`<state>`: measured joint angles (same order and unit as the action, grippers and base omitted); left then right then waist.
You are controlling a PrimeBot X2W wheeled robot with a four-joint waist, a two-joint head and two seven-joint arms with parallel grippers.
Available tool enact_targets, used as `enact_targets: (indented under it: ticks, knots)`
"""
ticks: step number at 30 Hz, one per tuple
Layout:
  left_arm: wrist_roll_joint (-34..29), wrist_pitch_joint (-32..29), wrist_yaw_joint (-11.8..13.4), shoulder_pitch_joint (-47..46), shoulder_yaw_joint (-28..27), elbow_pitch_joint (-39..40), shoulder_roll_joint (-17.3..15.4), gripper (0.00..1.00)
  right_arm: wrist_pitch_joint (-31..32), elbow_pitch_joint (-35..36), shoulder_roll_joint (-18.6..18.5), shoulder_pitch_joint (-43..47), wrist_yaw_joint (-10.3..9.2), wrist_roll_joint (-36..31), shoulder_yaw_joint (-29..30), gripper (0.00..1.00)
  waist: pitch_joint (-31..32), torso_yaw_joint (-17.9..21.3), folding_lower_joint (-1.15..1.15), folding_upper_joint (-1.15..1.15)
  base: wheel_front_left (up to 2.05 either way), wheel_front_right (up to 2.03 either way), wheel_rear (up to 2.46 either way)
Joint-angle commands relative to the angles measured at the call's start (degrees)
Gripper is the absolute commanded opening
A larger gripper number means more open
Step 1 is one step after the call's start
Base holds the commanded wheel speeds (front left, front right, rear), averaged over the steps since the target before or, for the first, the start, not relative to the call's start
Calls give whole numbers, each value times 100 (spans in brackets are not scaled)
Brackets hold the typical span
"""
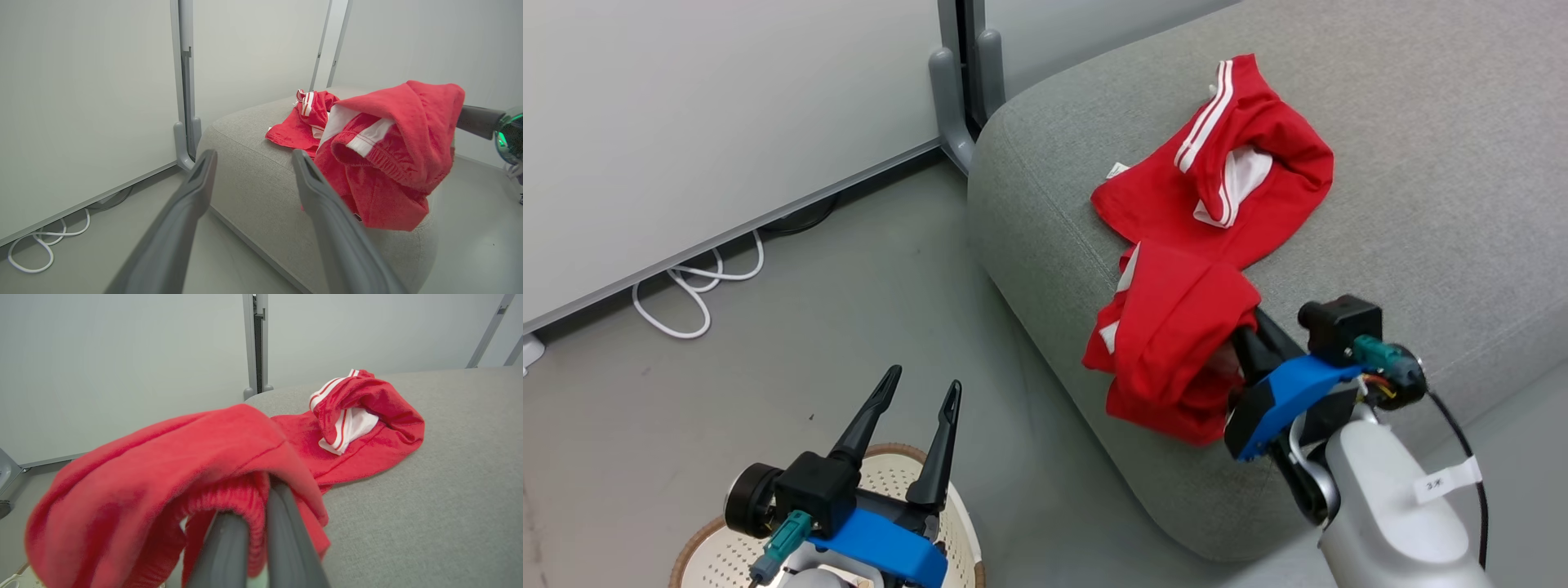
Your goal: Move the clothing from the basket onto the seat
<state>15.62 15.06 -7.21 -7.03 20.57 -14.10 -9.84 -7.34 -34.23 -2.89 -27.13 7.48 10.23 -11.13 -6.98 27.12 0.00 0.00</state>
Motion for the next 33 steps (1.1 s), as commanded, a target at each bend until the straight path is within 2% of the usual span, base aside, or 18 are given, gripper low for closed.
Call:
enact_targets:
  ticks: [1,10,15,19,24,33]
  knots:
    - [-30,17,-41,-70,-22,10,-15,100,-37,47,1,-161,3,22,90,0,-27,-50,0,0,0,0,0]
    - [-169,17,-41,-298,1,188,-86,100,356,27,-64,-1203,2,-453,1073,0,-540,-391,0,0,0,0,0]
    - [-162,16,-41,-647,104,604,-198,100,679,131,-473,-2084,3,-337,1651,0,-1217,-721,0,0,0,0,0]
    - [-207,16,-41,-920,177,860,-326,100,803,201,-955,-2655,2,-407,2027,0,-1704,-925,0,0,0,0,0]
    - [-299,17,-41,-1190,276,1085,-492,100,844,251,-1383,-3279,2,-402,2653,0,-2373,-1139,0,0,0,0,0]
    - [-465,16,-41,-1570,260,1500,-692,100,684,-8,-1813,-3766,2,-586,3679,0,-3297,-1436,0,0,0,0,0]
